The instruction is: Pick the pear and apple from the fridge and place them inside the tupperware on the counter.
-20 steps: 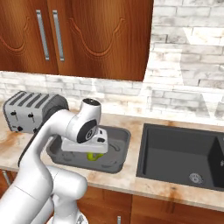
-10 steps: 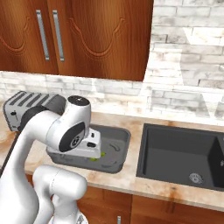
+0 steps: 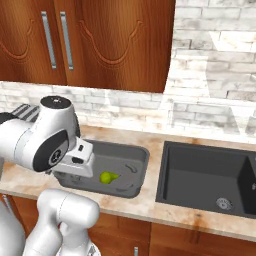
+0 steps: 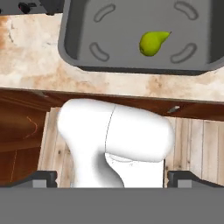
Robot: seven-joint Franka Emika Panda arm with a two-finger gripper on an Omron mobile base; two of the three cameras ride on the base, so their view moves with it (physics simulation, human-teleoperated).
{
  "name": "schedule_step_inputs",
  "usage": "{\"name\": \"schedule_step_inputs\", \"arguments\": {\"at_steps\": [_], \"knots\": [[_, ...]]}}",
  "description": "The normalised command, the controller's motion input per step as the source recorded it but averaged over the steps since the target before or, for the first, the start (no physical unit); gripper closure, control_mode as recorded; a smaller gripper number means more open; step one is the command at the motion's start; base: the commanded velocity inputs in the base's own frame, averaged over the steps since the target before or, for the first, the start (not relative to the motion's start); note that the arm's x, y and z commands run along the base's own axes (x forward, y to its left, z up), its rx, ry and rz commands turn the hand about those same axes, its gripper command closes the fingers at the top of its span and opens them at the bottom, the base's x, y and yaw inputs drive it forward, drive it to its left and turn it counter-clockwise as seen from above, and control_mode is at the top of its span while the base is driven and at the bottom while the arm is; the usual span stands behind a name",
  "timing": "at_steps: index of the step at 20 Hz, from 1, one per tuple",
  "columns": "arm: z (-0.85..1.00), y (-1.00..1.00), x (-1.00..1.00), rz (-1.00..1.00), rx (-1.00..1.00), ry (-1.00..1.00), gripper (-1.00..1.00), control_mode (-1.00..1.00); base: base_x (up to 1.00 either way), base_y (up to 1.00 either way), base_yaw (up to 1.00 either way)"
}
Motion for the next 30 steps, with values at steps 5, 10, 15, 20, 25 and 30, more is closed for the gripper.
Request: {"name": "schedule_step_inputs", "arguments": {"at_steps": [5,10,15,20,25,30], "knots": [[0.10,0.22,-0.15,-0.03,0.00,-0.07,-1.00,-1.00,0.00,0.00,0.00],[0.00,0.01,0.00,0.00,0.00,0.01,-1.00,-1.00,0.00,0.00,0.00],[-0.01,0.00,-0.05,0.00,0.00,-0.02,-1.00,1.00,-0.37,-0.01,-0.09],[0.00,0.00,0.00,0.00,0.00,0.00,-1.00,1.00,-0.76,-0.06,-0.71],[0.00,0.00,0.00,0.00,0.00,0.00,-1.00,1.00,-0.59,-0.22,-1.00],[0.00,0.00,0.00,0.00,0.00,0.00,-1.00,1.00,-0.27,-0.31,-1.00]]}}
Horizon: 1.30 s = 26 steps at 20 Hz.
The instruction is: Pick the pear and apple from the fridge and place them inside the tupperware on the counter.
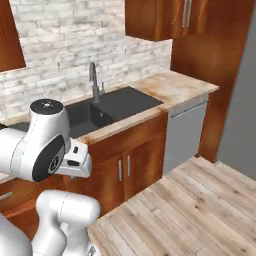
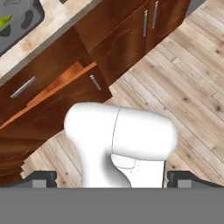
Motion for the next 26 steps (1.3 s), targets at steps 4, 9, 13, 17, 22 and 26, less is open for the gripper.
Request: {"name": "schedule_step_inputs", "arguments": {"at_steps": [4,9,13,17,22,26], "knots": [[0.00,0.00,0.00,0.00,0.00,0.00,-1.00,1.00,0.00,-0.57,-1.00],[0.00,0.00,0.00,0.00,0.00,0.00,-1.00,1.00,0.38,-0.87,-0.93],[0.00,0.00,0.00,0.00,0.00,0.00,-1.00,1.00,0.64,-0.83,-0.65],[0.00,0.00,0.00,0.00,0.00,0.00,-1.00,1.00,0.92,-0.54,-0.08],[0.00,0.00,0.00,0.00,0.00,0.00,-1.00,1.00,1.00,-0.41,0.17],[0.00,0.00,0.00,0.00,0.00,0.00,-1.00,1.00,1.00,-0.44,0.34]]}}
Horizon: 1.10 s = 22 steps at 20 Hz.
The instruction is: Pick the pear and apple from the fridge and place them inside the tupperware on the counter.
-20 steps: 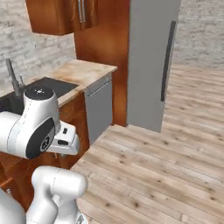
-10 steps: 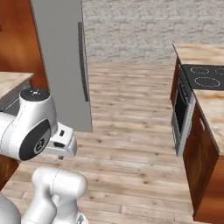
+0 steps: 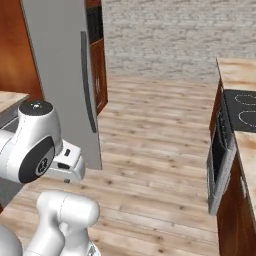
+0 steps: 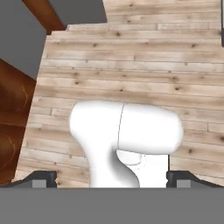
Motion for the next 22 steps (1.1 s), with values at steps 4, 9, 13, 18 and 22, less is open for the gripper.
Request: {"name": "schedule_step_inputs", "arguments": {"at_steps": [4,9,13,18,22], "knots": [[0.00,0.00,0.00,0.00,0.00,0.00,-1.00,1.00,1.00,-0.46,0.38],[0.00,0.00,0.00,0.00,0.00,0.00,-1.00,1.00,0.90,-0.56,0.40],[0.00,0.00,0.00,0.00,0.00,0.00,-1.00,1.00,0.90,-0.58,0.41],[0.00,0.00,0.00,0.00,0.00,0.00,-1.00,1.00,0.82,-0.58,0.35],[0.00,0.00,0.00,0.00,0.00,0.00,-1.00,1.00,0.79,-0.63,0.39]]}}
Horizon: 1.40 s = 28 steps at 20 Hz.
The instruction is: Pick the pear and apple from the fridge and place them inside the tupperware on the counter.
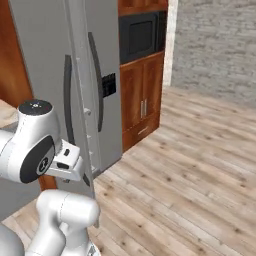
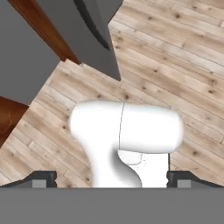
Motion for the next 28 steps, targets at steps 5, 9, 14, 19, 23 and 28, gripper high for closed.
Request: {"name": "schedule_step_inputs", "arguments": {"at_steps": [5,9,14,19,23,28], "knots": [[0.00,0.00,0.00,0.00,0.00,0.00,-1.00,1.00,0.75,-0.70,0.48],[0.00,0.00,0.00,0.00,0.00,0.00,-1.00,1.00,0.62,-0.79,0.54],[0.00,0.00,0.00,0.00,0.00,0.00,-1.00,1.00,0.54,-0.82,0.59],[0.00,0.00,0.00,0.00,0.00,0.00,-1.00,1.00,0.48,-0.81,0.62],[0.00,0.00,0.00,0.00,0.00,0.00,-1.00,1.00,0.45,-0.80,0.63],[0.00,0.00,0.00,0.00,0.00,0.00,-1.00,1.00,0.58,-0.59,0.53]]}}
